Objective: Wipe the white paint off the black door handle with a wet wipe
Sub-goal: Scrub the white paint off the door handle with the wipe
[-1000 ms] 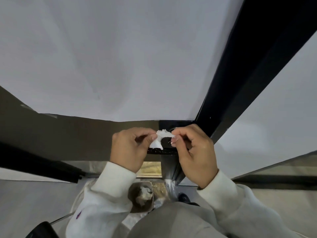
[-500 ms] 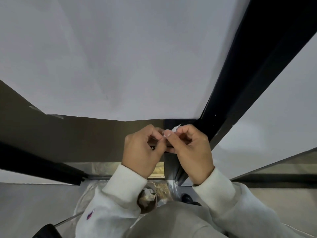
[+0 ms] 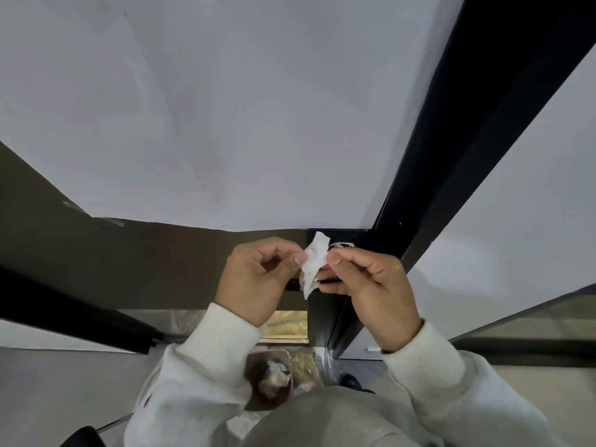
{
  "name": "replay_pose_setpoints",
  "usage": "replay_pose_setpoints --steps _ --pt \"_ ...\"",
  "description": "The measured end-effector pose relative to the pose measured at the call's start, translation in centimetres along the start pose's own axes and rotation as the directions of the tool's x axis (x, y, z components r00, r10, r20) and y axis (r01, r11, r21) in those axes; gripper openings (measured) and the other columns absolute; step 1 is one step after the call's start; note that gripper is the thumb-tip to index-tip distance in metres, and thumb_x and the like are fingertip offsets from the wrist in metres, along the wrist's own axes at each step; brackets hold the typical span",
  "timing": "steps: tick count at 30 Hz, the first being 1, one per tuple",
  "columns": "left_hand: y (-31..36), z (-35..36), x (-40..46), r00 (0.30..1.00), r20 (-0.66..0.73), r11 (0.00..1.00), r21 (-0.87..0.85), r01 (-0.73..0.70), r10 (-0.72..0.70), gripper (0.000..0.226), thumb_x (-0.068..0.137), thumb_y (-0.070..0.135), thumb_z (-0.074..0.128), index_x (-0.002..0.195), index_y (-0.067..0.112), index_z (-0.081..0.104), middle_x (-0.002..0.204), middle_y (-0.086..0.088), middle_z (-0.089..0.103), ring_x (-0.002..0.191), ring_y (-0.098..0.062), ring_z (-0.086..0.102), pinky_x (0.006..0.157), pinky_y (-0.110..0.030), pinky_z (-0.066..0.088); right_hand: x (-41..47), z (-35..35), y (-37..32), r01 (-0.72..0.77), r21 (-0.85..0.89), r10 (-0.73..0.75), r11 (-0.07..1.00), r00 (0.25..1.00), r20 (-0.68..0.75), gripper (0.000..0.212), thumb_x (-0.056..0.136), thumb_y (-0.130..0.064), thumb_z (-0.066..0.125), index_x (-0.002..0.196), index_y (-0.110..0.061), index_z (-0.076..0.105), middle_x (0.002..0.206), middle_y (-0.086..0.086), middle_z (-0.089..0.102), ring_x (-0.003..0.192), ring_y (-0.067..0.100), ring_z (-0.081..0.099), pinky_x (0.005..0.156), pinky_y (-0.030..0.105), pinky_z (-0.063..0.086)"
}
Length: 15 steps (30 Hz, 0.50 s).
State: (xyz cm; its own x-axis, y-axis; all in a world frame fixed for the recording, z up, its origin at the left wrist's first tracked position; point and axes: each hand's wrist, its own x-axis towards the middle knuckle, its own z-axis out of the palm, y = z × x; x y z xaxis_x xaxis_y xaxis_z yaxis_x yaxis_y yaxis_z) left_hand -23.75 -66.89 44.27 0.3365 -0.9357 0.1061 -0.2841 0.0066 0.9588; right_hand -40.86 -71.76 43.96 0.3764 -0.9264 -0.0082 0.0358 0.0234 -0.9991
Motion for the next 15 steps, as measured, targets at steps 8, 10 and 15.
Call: replay_pose_setpoints --steps 8,10,15 --pt "-0.5 -1.5 0.5 0.904 -0.039 0.675 -0.679 0.289 -0.426 0.023 0.1 0.01 0.048 0.08 0.015 0.059 0.083 -0.012 0.067 0.076 -0.028 0.063 0.069 -0.038 0.056 0.0 -1.3 -0.2 -0.036 0.144 0.058 0.989 0.986 -0.155 0.022 0.102 -0.004 0.05 0.083 -0.004 0.062 0.07 0.008 0.069 0.081 0.033 0.074 0.076 0.042 0.062" --pt "-0.4 -1.8 0.4 0.886 -0.047 0.624 -0.727 0.287 -0.462 0.023 0.102 0.011 0.047 0.081 0.015 0.057 0.079 -0.011 0.067 0.07 -0.026 0.064 0.066 -0.036 0.057 -0.4 -1.1 -0.1 -0.047 0.17 0.074 0.984 0.984 -0.161 0.023 0.102 -0.004 0.049 0.083 -0.004 0.061 0.07 0.01 0.07 0.081 0.034 0.074 0.075 0.042 0.061" --pt "0.1 -2.5 0.2 0.881 -0.178 0.671 -0.717 0.19 -0.439 0.024 0.103 0.009 0.043 0.083 0.015 0.055 0.071 -0.006 0.067 0.07 -0.024 0.065 0.068 -0.038 0.056 -1.1 -0.7 -0.2 -0.014 0.202 0.055 0.979 0.979 -0.197 0.023 0.102 -0.003 0.047 0.084 -0.003 0.061 0.077 0.019 0.072 0.08 0.033 0.074 0.072 0.036 0.061"
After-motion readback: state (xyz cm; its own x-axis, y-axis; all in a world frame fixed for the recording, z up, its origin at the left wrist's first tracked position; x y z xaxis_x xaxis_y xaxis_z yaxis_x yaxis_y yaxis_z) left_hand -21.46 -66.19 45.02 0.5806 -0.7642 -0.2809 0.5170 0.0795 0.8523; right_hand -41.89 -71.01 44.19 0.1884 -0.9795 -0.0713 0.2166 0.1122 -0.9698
